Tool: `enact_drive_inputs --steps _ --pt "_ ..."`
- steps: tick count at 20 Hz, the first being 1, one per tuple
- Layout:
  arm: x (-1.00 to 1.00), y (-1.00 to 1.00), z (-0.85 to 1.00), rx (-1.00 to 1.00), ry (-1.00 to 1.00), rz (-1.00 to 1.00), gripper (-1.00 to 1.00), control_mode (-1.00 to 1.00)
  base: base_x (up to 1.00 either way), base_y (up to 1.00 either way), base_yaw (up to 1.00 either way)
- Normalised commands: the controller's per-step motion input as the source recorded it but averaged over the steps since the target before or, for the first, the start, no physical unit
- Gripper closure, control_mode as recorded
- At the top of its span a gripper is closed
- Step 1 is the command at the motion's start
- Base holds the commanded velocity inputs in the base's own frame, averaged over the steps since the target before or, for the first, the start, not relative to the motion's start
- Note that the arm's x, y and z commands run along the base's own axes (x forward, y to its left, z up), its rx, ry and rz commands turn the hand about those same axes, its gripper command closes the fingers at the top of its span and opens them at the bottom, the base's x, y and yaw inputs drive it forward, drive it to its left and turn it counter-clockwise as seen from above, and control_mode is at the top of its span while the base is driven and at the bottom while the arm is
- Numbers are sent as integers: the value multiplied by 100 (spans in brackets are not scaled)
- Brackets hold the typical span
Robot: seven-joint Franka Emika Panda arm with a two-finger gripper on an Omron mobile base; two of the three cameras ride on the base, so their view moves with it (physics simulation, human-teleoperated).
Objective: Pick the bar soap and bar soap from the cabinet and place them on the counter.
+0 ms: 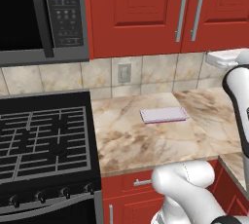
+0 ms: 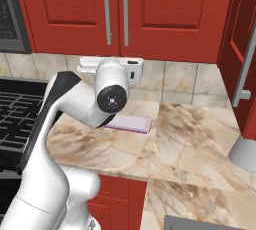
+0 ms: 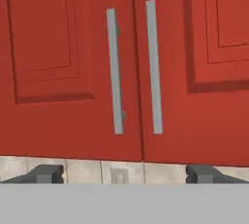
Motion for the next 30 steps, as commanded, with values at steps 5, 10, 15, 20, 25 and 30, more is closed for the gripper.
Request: enact_drive_inputs --steps 5,10,15,20,25,30 --pt "0 0 24 0 -18 0 -100 -100 0 0 0" --pt "0 0 16 1 -14 0 -100 -100 0 0 0" --pt "8 0 6 4 -6 0 -100 -100 0 0 0" --pt "11 0 9 4 -1 0 -100 -100 0 0 0" --pt "3 0 20 3 0 0 -100 -100 0 0 0" --pt "0 0 31 0 1 0 -100 -100 0 0 0"
